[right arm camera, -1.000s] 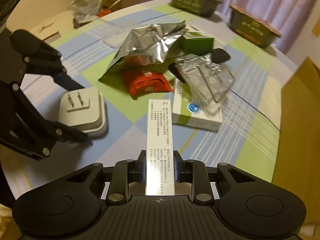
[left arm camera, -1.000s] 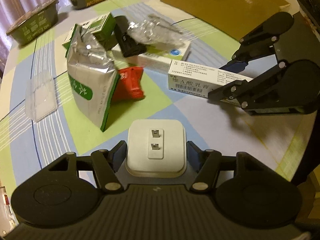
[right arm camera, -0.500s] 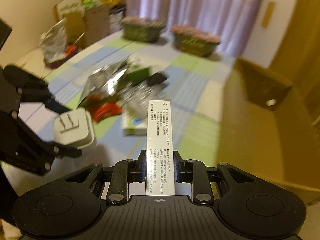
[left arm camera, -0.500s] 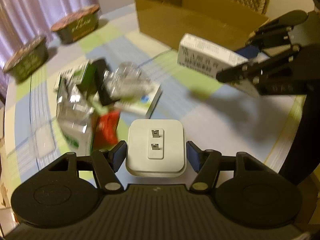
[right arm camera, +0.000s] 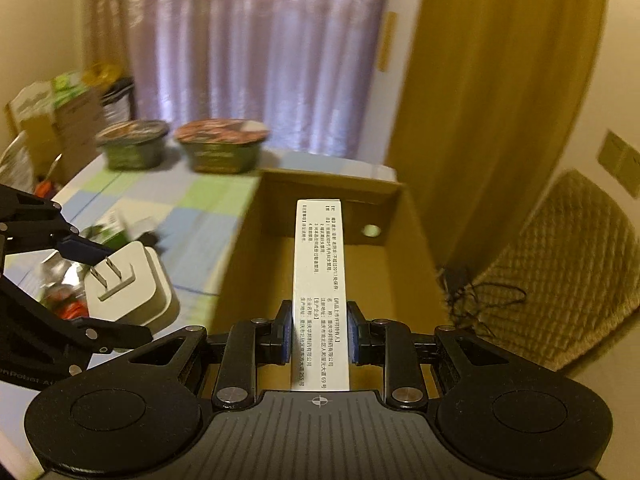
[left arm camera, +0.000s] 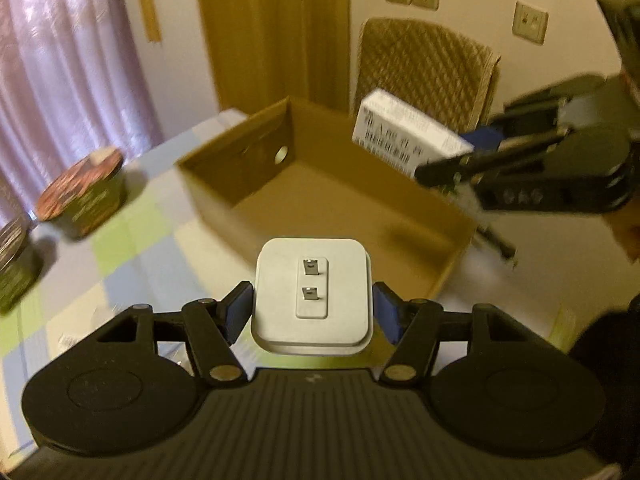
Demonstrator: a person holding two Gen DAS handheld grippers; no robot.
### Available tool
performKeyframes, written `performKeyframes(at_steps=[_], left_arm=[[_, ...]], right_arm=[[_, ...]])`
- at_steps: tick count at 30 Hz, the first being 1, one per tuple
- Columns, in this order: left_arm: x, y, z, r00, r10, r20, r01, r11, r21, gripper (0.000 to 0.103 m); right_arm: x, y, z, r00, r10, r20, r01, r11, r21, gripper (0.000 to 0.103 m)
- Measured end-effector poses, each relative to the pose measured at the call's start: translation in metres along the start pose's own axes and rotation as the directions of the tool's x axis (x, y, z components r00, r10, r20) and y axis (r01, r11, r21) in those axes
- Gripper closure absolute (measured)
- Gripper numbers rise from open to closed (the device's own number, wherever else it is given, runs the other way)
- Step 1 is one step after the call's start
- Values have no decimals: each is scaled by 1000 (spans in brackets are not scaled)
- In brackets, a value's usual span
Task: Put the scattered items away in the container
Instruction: 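Open the left tool over the cardboard box while the right tool releases the ointment box inside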
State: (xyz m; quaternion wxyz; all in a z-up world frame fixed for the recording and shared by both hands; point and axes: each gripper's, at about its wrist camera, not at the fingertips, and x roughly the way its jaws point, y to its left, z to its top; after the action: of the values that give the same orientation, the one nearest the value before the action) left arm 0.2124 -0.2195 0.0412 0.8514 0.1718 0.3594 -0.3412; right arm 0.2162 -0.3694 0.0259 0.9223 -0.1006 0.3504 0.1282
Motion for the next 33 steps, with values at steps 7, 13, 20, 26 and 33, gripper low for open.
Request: performKeyframes(at_steps=[7,13,20,26,33], left_arm=[[48,-20,28,999,-42,-2,42,999,1,43],[69,-28,28,999,-36,-28,37,998,46,32],[52,-17,14,1000,21,-17,-20,998,51,32],[33,-1,4,999,52,-3,-52,999,15,32],[25,10,-7,998,56,-11,-56,998,-13,30]], right_arm=[[21,-40,-5,1000,1,-24,1,998,62,75],[41,-53,-8,999,17,-45,-12,995,97,75],[52,-54,-14,997,34,-63,-27,994,104,75],[57,-47,-12,996,50,-74,-43,995,95,75],[69,-35,-13,992,73,-100,-64,994,87,74]])
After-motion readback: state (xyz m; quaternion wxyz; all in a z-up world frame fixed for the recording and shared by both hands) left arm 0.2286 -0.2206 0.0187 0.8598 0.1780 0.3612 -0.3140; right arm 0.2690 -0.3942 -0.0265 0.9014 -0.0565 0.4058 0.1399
